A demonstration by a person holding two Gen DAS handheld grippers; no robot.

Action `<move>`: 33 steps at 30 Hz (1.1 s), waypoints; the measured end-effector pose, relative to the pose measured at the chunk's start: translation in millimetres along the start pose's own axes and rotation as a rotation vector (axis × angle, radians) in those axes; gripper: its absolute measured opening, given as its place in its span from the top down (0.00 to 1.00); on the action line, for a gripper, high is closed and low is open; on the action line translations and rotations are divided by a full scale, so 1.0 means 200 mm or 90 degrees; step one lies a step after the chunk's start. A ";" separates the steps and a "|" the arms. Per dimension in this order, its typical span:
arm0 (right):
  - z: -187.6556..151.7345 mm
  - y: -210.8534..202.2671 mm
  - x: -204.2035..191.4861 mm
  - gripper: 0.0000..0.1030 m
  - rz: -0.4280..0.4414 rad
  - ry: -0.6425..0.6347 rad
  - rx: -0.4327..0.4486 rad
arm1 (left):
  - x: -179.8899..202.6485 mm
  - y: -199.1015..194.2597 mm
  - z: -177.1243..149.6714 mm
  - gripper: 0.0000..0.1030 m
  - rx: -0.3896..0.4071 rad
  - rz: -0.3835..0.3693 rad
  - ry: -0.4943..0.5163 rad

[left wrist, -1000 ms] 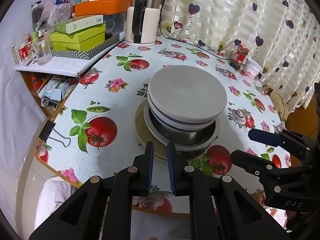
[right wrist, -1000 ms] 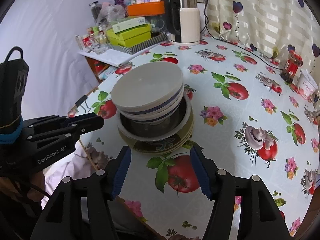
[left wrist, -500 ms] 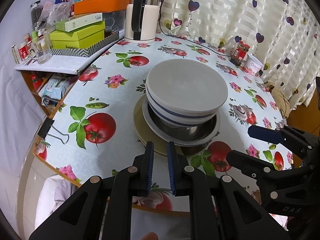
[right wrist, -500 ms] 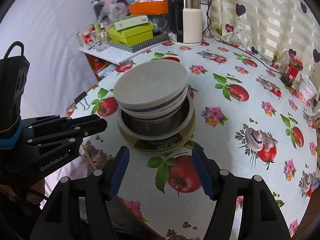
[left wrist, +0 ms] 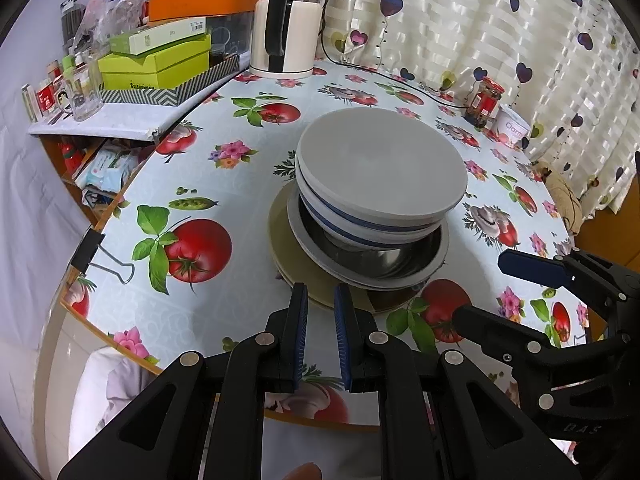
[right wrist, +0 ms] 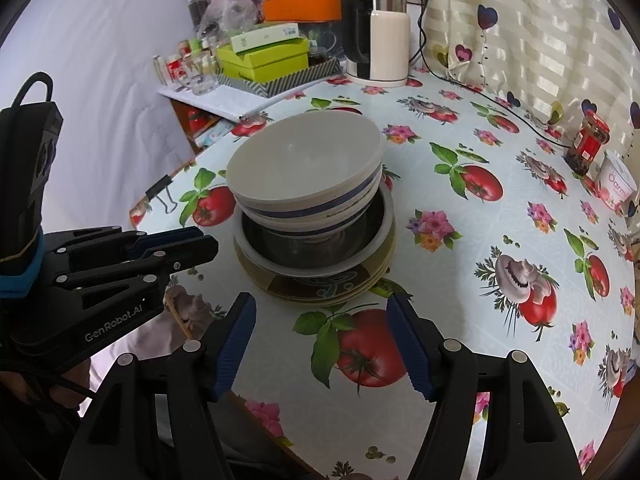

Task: Organize plates and bowls

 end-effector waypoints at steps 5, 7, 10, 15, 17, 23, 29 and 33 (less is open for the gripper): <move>0.00 0.01 0.00 0.33 -0.003 -0.002 -0.001 | 0.00 0.01 0.00 0.86 -0.003 0.000 -0.001; 0.00 0.01 0.00 0.33 -0.002 -0.002 -0.002 | 0.00 0.01 0.00 0.86 -0.003 -0.001 -0.001; 0.00 0.01 0.00 0.33 -0.002 -0.003 -0.002 | 0.00 0.01 0.00 0.86 -0.004 0.002 0.001; 0.00 0.03 0.01 0.32 -0.001 -0.007 -0.007 | 0.00 0.03 0.00 0.86 -0.006 0.004 0.002; 0.00 0.04 0.00 0.32 0.000 -0.007 -0.008 | 0.00 0.03 0.00 0.86 -0.008 0.004 0.002; 0.00 0.04 0.00 0.32 0.000 -0.008 -0.010 | 0.00 0.04 0.00 0.86 -0.010 0.004 0.002; 0.00 0.05 0.00 0.32 0.000 -0.008 -0.011 | 0.00 0.04 0.00 0.86 -0.012 0.004 0.003; -0.01 0.05 0.00 0.31 0.000 -0.008 -0.011 | 0.00 0.04 0.00 0.86 -0.012 0.005 0.003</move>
Point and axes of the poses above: each gripper's, at about its wrist camera, not at the fingertips, and y roughly the way its jaws point, x to its right, z to its top, the point moved 2 cm from there along y, roughly the way its jaws point, and after that the axes turned 7 degrees about -z, right-handed, at the moved point
